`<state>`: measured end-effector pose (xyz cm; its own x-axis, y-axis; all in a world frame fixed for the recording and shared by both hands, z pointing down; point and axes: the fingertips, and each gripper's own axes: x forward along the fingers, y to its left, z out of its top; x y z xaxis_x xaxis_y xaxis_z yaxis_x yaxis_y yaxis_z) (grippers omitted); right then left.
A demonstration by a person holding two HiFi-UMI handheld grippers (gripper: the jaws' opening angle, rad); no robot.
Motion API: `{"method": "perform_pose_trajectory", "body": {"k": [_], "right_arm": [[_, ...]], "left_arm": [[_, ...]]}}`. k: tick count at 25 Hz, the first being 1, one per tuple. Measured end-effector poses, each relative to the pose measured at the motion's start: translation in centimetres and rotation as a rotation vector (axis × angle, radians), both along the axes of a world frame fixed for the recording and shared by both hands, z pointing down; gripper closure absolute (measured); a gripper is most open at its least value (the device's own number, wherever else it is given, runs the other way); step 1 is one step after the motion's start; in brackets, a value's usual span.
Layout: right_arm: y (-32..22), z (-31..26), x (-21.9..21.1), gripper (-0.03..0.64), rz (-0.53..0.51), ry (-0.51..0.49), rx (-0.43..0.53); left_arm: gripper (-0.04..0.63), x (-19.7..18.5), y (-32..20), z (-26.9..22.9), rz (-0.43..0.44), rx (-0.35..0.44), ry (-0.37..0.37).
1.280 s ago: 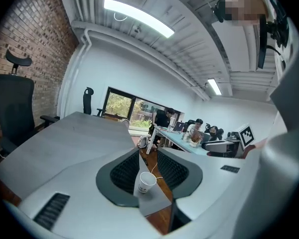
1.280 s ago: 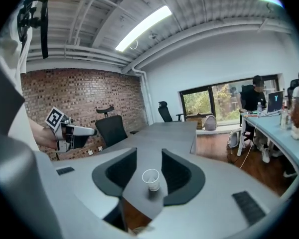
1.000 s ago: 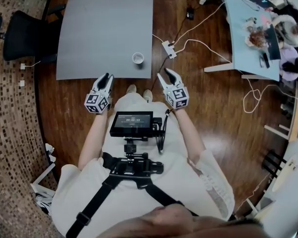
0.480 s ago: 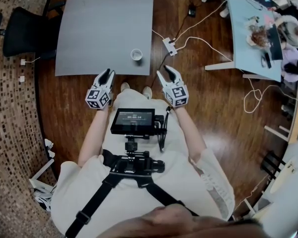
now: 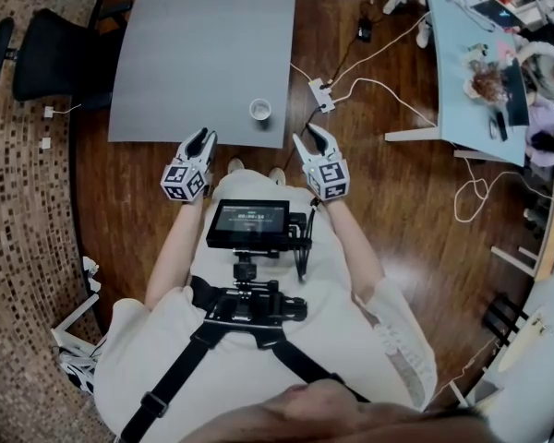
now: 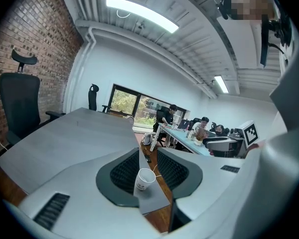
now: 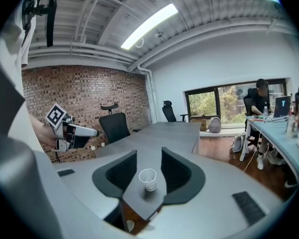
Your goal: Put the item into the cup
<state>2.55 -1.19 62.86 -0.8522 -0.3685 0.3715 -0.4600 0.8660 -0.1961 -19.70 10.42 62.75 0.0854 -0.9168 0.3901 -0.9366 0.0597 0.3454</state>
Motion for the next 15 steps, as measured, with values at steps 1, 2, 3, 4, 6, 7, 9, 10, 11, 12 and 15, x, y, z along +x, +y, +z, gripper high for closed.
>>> {"method": "perform_pose_trajectory", "body": {"k": [1, 2, 3, 4, 6, 7, 9, 10, 11, 12, 15], "right_arm": [[0.0, 0.2, -0.1, 0.445, -0.001, -0.001, -0.002], [0.1, 0.4, -0.1, 0.445, -0.004, 0.003, -0.002], [0.1, 0.4, -0.2, 0.445, -0.01, 0.009, 0.004], [0.1, 0.1, -0.3, 0.445, -0.016, 0.013, 0.013], [0.1, -0.5, -0.6, 0.445, -0.021, 0.012, 0.026], [0.1, -0.6, -0.6, 0.445, -0.021, 0.012, 0.027], [0.1, -0.3, -0.4, 0.445, -0.018, 0.012, 0.02], [0.1, -0.1, -0.3, 0.445, -0.015, 0.013, 0.017], [0.1, -0.1, -0.2, 0.445, -0.014, 0.014, 0.017], [0.1, 0.0, -0.2, 0.445, -0.014, 0.016, 0.017], [0.3, 0.3, -0.1, 0.445, -0.019, 0.019, 0.016]], "left_arm": [[0.482, 0.0, 0.0, 0.0, 0.001, -0.001, -0.001], [0.482, 0.0, 0.0, 0.1, 0.003, -0.003, -0.001], [0.482, 0.1, 0.1, 0.2, 0.005, -0.006, 0.0], [0.482, 0.2, 0.1, 0.4, 0.007, -0.009, 0.003], [0.482, 0.3, 0.2, 0.5, 0.011, -0.014, 0.009], [0.482, 0.5, 0.2, 0.6, 0.014, -0.017, 0.01], [0.482, 0.8, 0.2, 0.7, 0.022, -0.021, 0.013], [0.482, 0.9, 0.1, 0.7, 0.025, -0.023, 0.014], [0.482, 1.1, 0.1, 0.8, 0.028, -0.024, 0.016], [0.482, 1.2, 0.1, 0.8, 0.03, -0.026, 0.017], [0.482, 1.4, 0.2, 1.1, 0.035, -0.033, 0.017]]}}
